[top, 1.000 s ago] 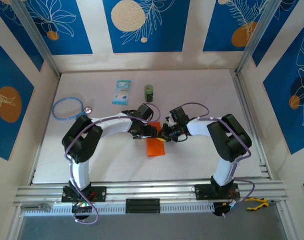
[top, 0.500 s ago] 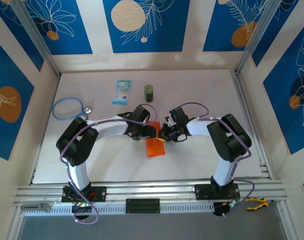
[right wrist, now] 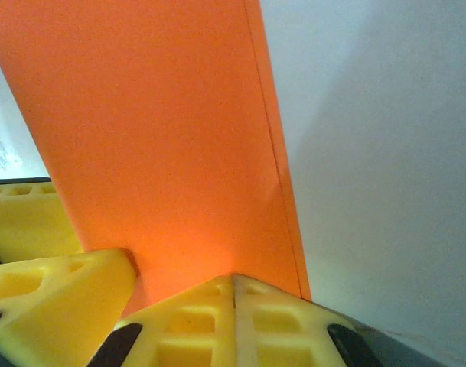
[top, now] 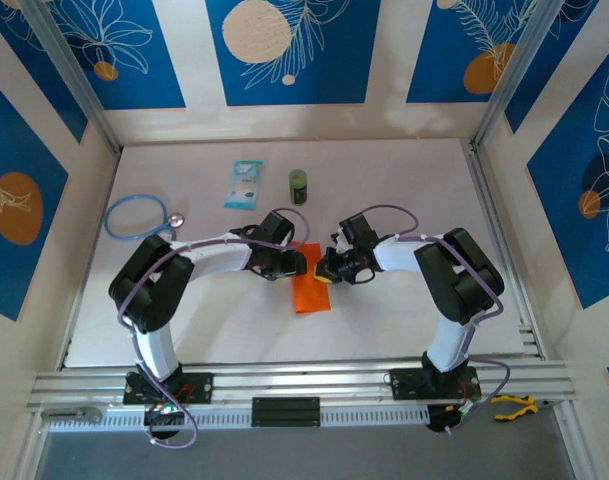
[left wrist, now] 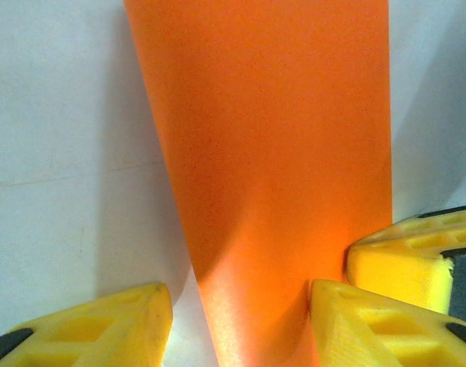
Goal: Fold a paper plane with a square sheet of paper (pick it up from the middle)
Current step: Hold the square sheet of paper at the center of the table.
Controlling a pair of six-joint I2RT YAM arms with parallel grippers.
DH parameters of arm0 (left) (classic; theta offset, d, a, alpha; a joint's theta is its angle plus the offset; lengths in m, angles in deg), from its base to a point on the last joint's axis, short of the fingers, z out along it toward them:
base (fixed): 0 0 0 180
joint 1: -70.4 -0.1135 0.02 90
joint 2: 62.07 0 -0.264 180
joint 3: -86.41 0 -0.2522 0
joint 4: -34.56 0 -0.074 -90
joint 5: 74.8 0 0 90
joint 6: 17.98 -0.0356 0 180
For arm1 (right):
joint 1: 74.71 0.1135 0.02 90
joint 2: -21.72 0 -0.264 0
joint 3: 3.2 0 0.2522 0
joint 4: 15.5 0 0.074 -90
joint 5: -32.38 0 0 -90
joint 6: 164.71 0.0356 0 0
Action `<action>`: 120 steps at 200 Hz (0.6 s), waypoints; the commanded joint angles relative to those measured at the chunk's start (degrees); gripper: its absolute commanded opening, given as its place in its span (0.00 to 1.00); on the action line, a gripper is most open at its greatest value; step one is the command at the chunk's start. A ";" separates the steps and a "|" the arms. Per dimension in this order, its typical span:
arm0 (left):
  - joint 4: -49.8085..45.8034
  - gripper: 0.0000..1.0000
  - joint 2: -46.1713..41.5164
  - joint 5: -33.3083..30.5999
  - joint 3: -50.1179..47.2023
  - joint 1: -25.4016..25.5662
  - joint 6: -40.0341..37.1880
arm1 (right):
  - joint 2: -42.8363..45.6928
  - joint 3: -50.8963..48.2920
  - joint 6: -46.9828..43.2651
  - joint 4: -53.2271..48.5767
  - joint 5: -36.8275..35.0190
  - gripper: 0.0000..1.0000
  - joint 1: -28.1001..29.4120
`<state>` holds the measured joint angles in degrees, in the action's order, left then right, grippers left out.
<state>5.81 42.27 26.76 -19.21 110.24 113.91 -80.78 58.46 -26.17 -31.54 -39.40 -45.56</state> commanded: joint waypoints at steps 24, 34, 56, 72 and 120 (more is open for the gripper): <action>-0.33 0.51 3.92 1.86 -0.37 0.30 -0.50 | 1.34 -0.88 -0.06 -2.01 -0.51 0.00 0.56; -0.76 0.50 4.35 1.56 -0.16 0.31 -0.49 | 2.59 -0.79 -0.04 -1.23 0.19 0.00 0.34; -1.35 0.50 5.09 1.37 0.19 0.36 -0.65 | 6.35 -0.54 -0.23 -0.54 1.03 0.04 -0.48; -1.45 0.50 5.26 1.19 0.26 0.48 -0.66 | 9.39 -0.59 -0.02 -1.79 -0.70 0.06 -1.17; -1.87 0.50 5.48 1.15 0.63 0.44 -0.93 | 14.79 -3.59 1.46 -4.92 -6.70 0.07 -3.56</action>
<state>4.24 43.25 26.52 -18.16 110.02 113.89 -67.67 57.76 -25.95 -33.33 -43.12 -47.99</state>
